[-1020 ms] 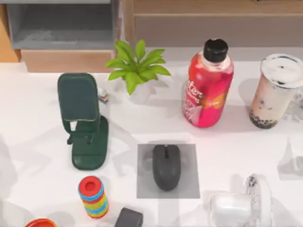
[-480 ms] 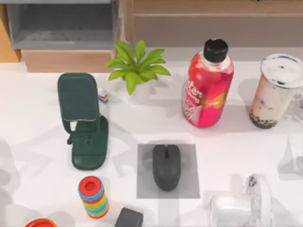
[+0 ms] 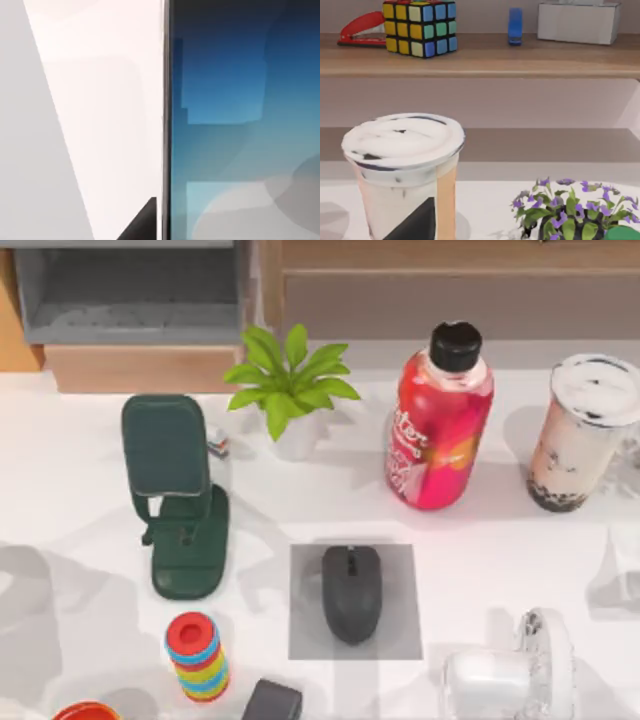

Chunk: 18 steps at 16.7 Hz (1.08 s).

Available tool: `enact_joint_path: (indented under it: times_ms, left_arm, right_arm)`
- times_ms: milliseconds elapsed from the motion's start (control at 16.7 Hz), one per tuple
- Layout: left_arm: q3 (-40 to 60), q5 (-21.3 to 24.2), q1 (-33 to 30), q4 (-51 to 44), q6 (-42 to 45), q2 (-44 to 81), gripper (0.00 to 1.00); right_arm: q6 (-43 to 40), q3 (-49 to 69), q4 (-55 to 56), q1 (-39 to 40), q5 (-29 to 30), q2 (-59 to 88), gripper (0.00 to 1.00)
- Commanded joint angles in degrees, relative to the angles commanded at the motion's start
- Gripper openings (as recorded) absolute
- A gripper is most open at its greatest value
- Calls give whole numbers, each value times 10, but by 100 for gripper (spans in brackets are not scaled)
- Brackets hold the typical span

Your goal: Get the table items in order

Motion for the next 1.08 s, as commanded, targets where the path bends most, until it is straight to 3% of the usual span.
enact_joint_path:
  times_ms: [300,540,840,1080]
  left_arm:
    - [-44,-146,-217,126,-238,-104,0]
    - [-87,-236,-420,191,-446,-206,0]
    - [-147,-292,-631,231,-630,-288,0]
    - [-179,-303,-704,237,-677,-297,0]
  right_arm:
    - [0,0,0,0,0,0,100]
    - [0,0,0,0,0,0,100]
    - [0,0,0,0,0,0,100]
    - [0,0,0,0,0,0,100]
